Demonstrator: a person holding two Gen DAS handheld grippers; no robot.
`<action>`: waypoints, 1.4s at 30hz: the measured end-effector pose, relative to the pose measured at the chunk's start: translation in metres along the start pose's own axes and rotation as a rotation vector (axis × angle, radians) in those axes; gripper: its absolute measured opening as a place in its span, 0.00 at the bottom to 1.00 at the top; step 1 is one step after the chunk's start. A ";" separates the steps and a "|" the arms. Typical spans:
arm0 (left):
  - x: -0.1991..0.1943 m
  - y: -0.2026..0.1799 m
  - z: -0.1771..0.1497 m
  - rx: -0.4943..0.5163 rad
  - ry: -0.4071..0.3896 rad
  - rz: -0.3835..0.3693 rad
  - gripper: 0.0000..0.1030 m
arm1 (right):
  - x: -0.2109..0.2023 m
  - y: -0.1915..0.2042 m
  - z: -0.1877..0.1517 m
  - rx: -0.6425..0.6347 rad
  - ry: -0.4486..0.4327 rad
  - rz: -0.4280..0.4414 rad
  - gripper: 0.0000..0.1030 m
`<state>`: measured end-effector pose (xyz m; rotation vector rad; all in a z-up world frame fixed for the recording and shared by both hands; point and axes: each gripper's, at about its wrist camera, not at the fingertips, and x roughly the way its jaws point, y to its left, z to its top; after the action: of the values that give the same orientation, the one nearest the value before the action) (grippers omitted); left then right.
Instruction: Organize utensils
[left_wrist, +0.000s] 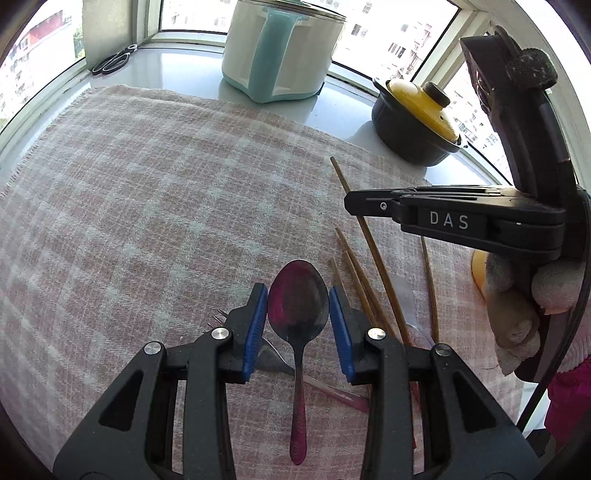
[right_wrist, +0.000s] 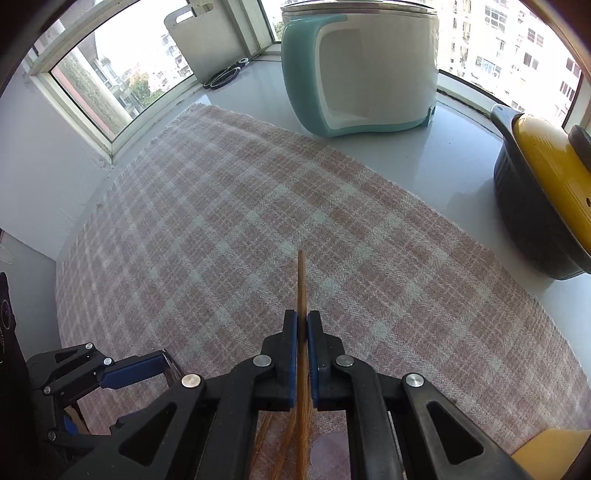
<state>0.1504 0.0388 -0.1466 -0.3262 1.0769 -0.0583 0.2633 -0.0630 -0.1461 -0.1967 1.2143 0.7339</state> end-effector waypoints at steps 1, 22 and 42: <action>-0.002 -0.002 0.000 0.001 -0.006 -0.001 0.33 | -0.006 -0.001 -0.004 0.006 -0.012 0.000 0.03; -0.063 -0.040 -0.015 0.072 -0.125 -0.025 0.33 | -0.137 -0.009 -0.085 0.098 -0.264 -0.017 0.03; -0.101 -0.093 -0.005 0.140 -0.216 -0.086 0.33 | -0.235 -0.020 -0.133 0.100 -0.436 -0.100 0.02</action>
<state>0.1082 -0.0299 -0.0354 -0.2459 0.8400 -0.1709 0.1353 -0.2413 0.0120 -0.0113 0.8167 0.5883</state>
